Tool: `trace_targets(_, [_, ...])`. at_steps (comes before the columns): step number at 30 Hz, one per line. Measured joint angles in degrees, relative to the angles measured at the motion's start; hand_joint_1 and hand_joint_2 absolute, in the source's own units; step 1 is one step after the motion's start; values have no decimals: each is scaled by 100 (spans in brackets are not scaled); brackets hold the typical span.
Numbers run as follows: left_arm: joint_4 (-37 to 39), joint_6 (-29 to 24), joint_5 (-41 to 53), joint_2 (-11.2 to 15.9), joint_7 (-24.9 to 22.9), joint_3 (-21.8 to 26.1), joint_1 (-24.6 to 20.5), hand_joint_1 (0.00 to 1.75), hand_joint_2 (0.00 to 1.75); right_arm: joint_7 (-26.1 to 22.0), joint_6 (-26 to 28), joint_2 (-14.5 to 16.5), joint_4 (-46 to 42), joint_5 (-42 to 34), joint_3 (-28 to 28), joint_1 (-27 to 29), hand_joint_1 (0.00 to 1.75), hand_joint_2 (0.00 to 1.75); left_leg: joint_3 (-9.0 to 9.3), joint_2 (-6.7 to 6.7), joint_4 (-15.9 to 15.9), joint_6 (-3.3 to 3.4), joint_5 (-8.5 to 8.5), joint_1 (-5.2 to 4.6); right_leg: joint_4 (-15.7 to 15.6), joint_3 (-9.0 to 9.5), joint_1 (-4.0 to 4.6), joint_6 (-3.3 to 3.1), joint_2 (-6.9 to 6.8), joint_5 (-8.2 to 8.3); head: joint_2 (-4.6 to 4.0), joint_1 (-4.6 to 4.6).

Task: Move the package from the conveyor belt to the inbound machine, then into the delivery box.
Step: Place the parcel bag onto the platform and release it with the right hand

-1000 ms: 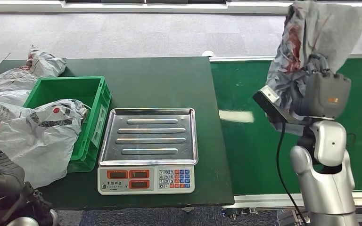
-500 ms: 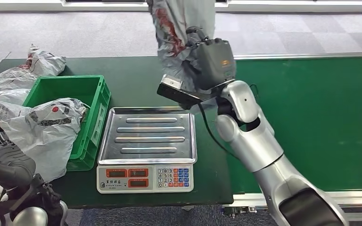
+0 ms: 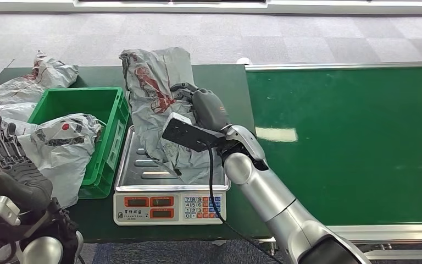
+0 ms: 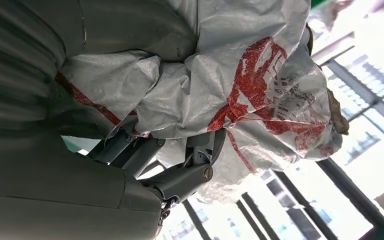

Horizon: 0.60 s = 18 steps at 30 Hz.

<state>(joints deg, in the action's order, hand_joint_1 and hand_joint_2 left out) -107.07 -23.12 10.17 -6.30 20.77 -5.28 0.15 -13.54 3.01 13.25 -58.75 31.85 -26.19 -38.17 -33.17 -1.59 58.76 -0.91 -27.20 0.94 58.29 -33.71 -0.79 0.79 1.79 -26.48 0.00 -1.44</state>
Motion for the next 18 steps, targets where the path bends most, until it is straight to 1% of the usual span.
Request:
trace_targets(2, [4,67,0,-1,-87,-11,-35,0,0,168,49,22,139,75,19,31,175,175,0,2,0,0,0,0,0,-1,0,0,0,0,0,0])
trace_targets(5, [8,195,-48,-5,-181,-11,-104,0,0,320,91,37,379,153,71,48,123,175,0,2,0,0,1,0,0,-2,1,-1,0,1,0,1])
trace_targets(6, [10,235,-47,-8,-195,-11,-131,0,0,337,102,39,460,173,99,56,80,175,0,1,0,0,1,0,0,-1,1,-1,0,1,0,1])
trace_targets(9, [24,288,-6,-29,-209,-11,-194,0,0,366,166,39,668,265,195,104,0,175,0,2,0,0,1,0,0,-1,1,-1,0,2,0,0])
trace_targets(15, [36,288,35,-63,-209,-11,-222,0,0,374,339,39,841,415,254,187,0,175,-2,3,0,-1,1,0,0,-4,1,-1,1,2,0,0])
trace_targets(18, [36,288,41,-67,-207,-11,-222,0,0,375,351,39,881,428,264,205,0,44,-4,3,0,-1,1,0,0,-7,1,-1,1,2,0,0])
